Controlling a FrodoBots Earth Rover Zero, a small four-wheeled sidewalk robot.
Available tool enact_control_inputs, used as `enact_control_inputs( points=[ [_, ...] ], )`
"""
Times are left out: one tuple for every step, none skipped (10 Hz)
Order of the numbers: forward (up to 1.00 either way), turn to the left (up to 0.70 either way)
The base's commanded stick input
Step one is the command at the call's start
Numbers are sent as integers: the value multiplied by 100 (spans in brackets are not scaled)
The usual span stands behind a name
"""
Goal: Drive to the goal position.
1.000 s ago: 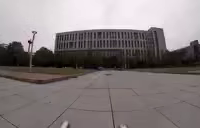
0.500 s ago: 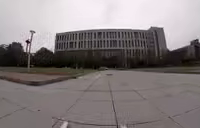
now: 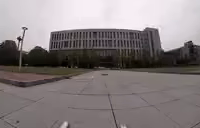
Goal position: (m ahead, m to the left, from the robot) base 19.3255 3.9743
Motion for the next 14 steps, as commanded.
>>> enact_control_inputs(
  points=[
    [70, 0],
    [70, 0],
    [70, 0],
    [70, 0],
    [70, 0],
    [70, 0],
    [70, 0],
    [70, 0],
    [70, 0],
    [70, 0],
    [70, -1],
    [70, -2],
    [70, -2],
    [70, -2]
  ],
)
